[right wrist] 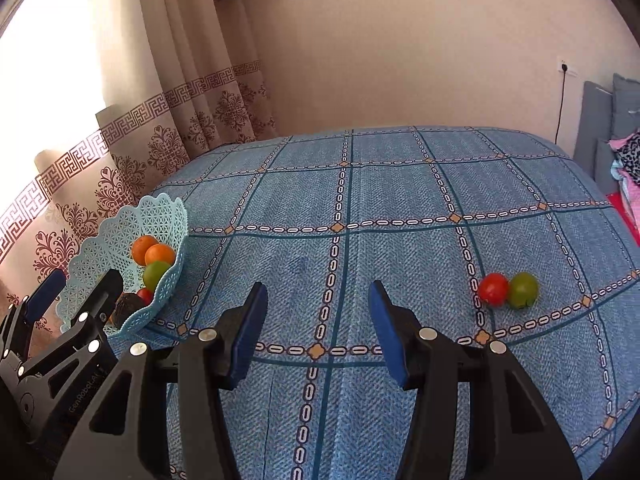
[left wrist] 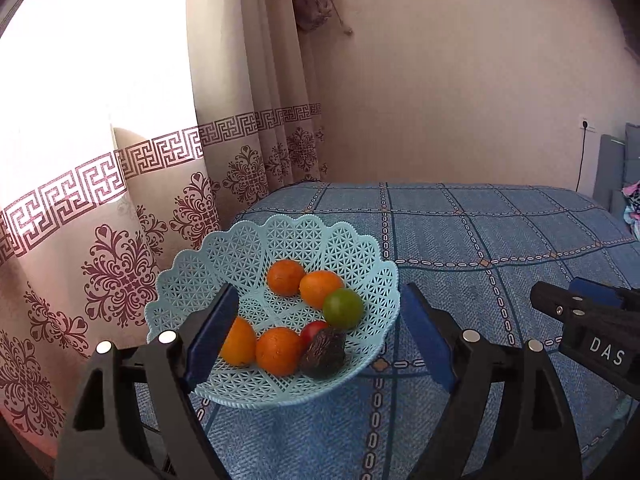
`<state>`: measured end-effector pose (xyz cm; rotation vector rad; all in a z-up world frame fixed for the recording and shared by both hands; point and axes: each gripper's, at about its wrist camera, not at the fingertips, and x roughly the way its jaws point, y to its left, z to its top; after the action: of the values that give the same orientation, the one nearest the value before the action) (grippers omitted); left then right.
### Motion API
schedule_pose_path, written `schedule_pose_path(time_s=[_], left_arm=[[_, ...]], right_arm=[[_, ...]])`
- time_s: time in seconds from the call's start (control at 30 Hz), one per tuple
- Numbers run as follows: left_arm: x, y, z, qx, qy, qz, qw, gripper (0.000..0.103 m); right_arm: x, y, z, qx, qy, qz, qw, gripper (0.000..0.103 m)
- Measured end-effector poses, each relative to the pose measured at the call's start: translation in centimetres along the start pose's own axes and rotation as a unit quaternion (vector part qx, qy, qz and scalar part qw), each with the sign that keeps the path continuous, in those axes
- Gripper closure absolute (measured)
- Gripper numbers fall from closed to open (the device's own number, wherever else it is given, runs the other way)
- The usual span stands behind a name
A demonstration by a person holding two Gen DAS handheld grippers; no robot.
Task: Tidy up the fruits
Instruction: 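Withdraw both open tools from the basket toward the last two tomatoes, then grasp the green tomato with the right tool while the left tool grasps the red tomato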
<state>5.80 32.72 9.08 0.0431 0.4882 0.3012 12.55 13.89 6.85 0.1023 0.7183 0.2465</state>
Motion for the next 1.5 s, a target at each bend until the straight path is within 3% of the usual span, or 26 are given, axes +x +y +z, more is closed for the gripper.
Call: schedule_pose_path(time_s=[0.3,0.53,0.83,1.3,1.5], left_arm=[[-0.7,-2.0,0.4,0.031,0.007,-0.03,0.999,0.018],[-1.4,-4.7,0.5,0.058,0.022,-0.078,0.995,0.018],[-1.1,-8.5,0.6,0.061,0.066,-0.154,0.9839,0.018],[-0.5,-11.2,0.6,0.074,0.083,-0.176,0.9781,0.018],[-0.1,-12.0,0.8,0.079,0.091,-0.183,0.9757,0.018]], right_arm=[[-0.3,-3.8,-0.8,0.016,0.006,-0.022,1.0,0.05],[-0.7,-8.3,-1.6,0.04,0.011,-0.052,0.998,0.05],[-1.4,-13.3,-2.1,0.064,0.016,-0.075,0.995,0.05],[0.5,-15.5,-1.1,0.028,0.037,-0.096,0.994,0.05],[2.2,-16.0,-0.8,0.025,0.056,-0.079,0.995,0.05]])
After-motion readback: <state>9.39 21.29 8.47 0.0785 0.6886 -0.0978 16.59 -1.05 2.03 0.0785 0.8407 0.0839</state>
